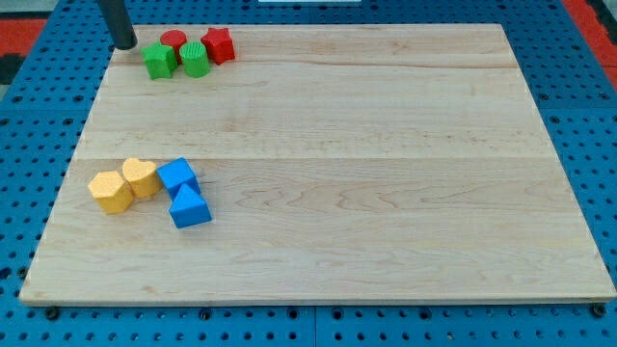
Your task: Move the green star diagonal to the bottom right of the green circle
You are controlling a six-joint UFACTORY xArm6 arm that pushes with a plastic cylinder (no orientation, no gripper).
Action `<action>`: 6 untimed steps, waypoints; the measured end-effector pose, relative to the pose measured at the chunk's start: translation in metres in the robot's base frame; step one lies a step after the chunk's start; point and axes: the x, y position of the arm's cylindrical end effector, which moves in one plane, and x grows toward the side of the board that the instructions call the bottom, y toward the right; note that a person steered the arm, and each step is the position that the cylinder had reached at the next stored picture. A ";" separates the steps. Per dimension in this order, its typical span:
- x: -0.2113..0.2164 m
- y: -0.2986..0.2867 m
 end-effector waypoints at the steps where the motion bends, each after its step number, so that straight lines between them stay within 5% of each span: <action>1: 0.008 0.030; 3: 0.069 0.117; 5: 0.135 0.127; 6: 0.135 0.192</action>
